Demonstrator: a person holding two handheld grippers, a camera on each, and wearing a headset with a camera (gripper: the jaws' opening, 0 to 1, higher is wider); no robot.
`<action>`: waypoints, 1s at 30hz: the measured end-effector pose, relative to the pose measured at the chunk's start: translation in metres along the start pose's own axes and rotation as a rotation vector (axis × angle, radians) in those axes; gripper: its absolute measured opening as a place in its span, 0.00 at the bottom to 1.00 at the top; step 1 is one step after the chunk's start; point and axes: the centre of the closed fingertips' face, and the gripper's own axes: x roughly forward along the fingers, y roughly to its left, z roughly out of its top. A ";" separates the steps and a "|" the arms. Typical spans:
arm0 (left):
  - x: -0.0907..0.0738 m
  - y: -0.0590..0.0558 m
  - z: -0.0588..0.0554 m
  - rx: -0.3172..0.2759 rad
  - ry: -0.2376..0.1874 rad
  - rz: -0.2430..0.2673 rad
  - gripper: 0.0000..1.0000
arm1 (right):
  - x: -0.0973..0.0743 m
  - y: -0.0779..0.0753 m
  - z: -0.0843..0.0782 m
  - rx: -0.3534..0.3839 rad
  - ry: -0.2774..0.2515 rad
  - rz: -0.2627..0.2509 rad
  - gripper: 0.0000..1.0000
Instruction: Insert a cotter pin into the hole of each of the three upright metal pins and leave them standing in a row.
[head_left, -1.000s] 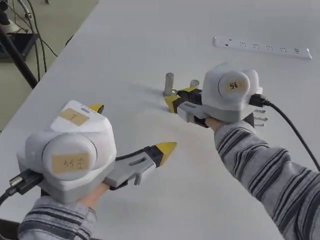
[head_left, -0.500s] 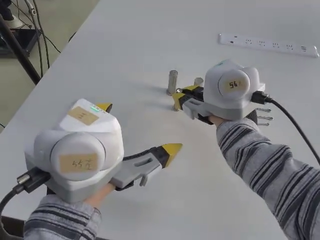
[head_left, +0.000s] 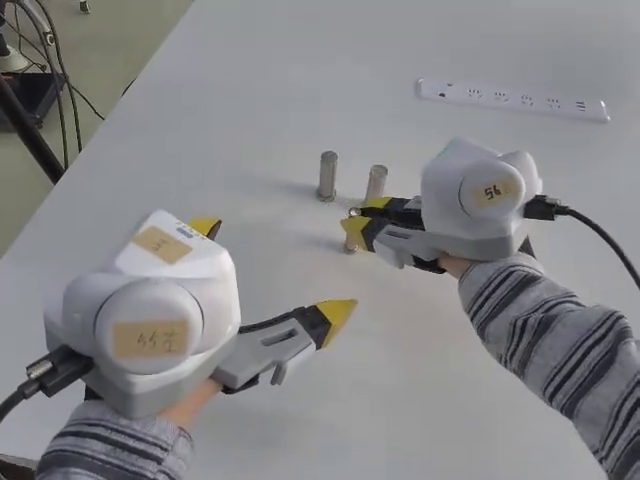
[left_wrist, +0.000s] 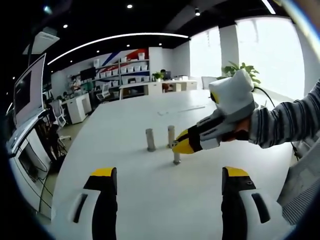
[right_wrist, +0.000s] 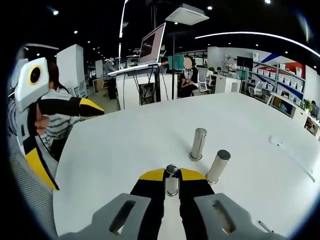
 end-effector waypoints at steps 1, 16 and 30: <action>0.000 -0.001 0.000 -0.001 -0.001 -0.003 0.85 | -0.002 0.000 -0.001 0.002 0.002 0.007 0.04; 0.001 -0.012 0.004 0.016 -0.008 -0.037 0.84 | -0.019 0.009 -0.012 -0.091 0.037 0.119 0.04; 0.000 -0.015 0.004 0.019 -0.005 -0.047 0.83 | -0.017 0.012 -0.017 -0.130 0.075 0.156 0.07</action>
